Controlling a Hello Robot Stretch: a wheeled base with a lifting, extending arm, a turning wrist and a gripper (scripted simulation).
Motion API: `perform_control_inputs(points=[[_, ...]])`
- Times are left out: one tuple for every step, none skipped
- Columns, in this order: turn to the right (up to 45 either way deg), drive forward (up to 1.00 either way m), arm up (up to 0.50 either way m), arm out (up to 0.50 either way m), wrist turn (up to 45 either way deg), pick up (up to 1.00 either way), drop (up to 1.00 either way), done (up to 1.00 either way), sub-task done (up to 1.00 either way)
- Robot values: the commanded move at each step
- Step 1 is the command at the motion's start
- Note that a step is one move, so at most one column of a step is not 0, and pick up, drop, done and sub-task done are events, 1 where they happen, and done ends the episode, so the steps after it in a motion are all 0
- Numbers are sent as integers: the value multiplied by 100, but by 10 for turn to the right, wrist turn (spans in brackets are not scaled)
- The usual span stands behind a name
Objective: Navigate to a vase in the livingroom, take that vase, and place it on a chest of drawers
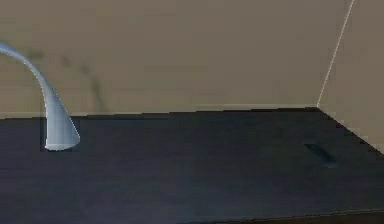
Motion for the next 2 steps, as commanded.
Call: perform_control_inputs(points=[[450, 0, 0, 0, 0, 0, 0, 0, 0], [450, 0, 0, 0, 0, 0, 0, 0, 0]])
